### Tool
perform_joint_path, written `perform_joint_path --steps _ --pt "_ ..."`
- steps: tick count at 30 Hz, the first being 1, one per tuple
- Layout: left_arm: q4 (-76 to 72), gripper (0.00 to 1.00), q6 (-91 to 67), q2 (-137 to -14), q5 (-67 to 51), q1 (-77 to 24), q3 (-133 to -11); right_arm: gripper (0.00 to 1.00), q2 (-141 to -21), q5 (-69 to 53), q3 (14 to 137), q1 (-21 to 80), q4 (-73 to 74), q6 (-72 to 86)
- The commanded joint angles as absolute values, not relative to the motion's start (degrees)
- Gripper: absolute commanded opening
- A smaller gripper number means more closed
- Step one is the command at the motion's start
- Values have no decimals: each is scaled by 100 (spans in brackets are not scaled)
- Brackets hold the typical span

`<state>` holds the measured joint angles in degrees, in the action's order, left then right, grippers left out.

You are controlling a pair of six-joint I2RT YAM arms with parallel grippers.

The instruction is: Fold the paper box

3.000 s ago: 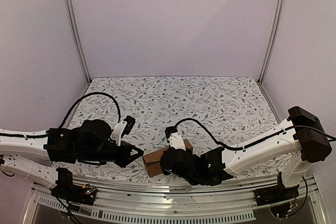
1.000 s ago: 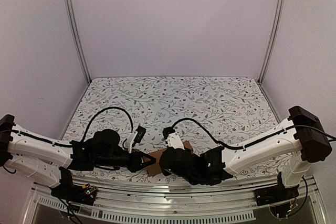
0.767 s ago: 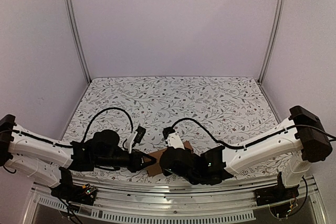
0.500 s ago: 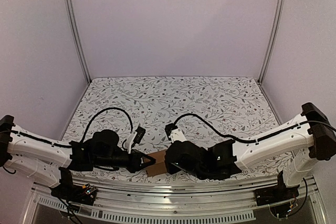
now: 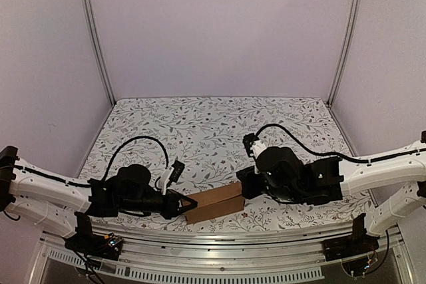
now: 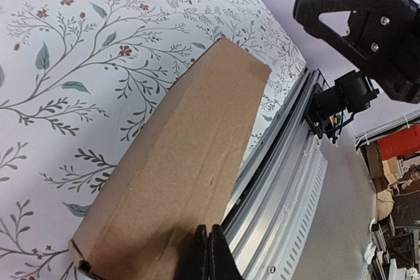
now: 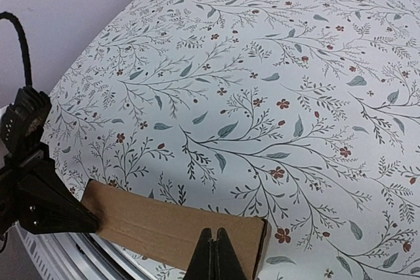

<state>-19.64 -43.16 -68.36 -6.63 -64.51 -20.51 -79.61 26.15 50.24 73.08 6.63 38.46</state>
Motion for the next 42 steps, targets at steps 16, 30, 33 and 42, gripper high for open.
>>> perform_joint_path --steps 16,30,33,42 --pt "-1213 0 -4231 -7082 -589 -6397 -1949 0 -8159 2342 3894 7206 485 4585" --pt "-300 0 -3990 -6781 -503 -6390 -2582 0 -7635 2281 5138 7211 1416 3479" --pt "539 0 -3780 -6515 -253 -6358 -3101 0 -7614 2242 5043 7290 1446 3566" --pt "2096 0 -3272 -6623 -23 -5774 -4621 0 -7936 2491 4484 7812 1034 4513"
